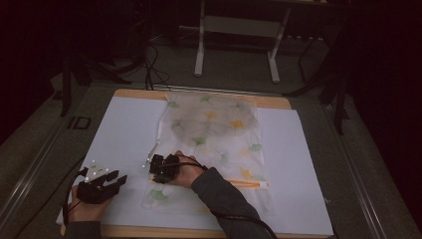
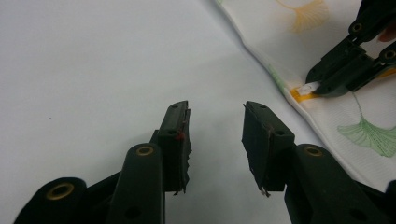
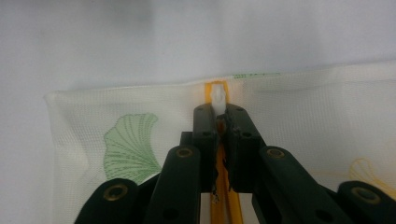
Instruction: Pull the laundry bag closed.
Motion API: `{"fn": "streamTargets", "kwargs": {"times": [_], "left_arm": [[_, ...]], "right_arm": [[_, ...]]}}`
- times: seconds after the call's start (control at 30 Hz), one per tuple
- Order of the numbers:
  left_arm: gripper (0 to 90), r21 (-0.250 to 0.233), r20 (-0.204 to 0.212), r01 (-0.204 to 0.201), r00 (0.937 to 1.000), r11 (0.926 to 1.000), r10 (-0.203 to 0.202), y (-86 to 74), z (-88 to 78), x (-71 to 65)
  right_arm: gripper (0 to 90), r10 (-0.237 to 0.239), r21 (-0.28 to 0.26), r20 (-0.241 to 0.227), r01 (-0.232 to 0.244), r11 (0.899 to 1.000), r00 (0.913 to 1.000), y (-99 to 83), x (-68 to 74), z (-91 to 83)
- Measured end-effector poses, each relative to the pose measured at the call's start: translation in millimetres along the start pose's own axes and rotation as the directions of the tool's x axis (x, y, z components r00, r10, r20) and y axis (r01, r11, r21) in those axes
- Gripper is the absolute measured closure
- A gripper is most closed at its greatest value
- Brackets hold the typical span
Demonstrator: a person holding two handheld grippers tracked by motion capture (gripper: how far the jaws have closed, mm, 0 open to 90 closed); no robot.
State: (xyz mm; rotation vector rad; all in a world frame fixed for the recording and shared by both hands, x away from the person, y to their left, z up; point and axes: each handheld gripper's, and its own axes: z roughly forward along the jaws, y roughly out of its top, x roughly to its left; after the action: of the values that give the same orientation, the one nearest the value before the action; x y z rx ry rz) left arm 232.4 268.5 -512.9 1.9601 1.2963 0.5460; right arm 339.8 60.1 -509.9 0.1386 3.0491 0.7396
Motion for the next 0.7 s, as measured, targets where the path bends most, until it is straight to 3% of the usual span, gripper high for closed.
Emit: {"fn": "streamTargets", "kwargs": {"times": [0.13,0.33,0.47,0.7], "left_arm": [[61.5,-0.002,0.022,0.001,0.9997,1.0,-0.001,1.4,-0.2,-2.3],[61.2,0.012,0.091,0.014,0.9958,0.9998,-0.015,3.9,1.7,-5.3],[60.7,0.03,0.155,0.036,0.987,0.9989,-0.04,5.9,3.8,-6.8],[59.4,0.058,0.256,0.088,0.9616,0.9944,-0.1,10.0,12.1,-10.8]], "right_arm": [[84.0,-0.01,-0.022,0.018,0.011,1.0,0.9998,-1.5,1.9,-2.7],[84.0,-0.031,-0.033,0.039,0.032,0.999,0.9988,-1.7,4.8,-5.7],[84.0,-0.037,-0.039,0.049,0.039,0.998,0.9981,-1.4,5.7,-6.7],[84.0,-0.045,-0.056,0.064,0.049,0.997,0.9969,-1.8,6.8,-7.6]]}}
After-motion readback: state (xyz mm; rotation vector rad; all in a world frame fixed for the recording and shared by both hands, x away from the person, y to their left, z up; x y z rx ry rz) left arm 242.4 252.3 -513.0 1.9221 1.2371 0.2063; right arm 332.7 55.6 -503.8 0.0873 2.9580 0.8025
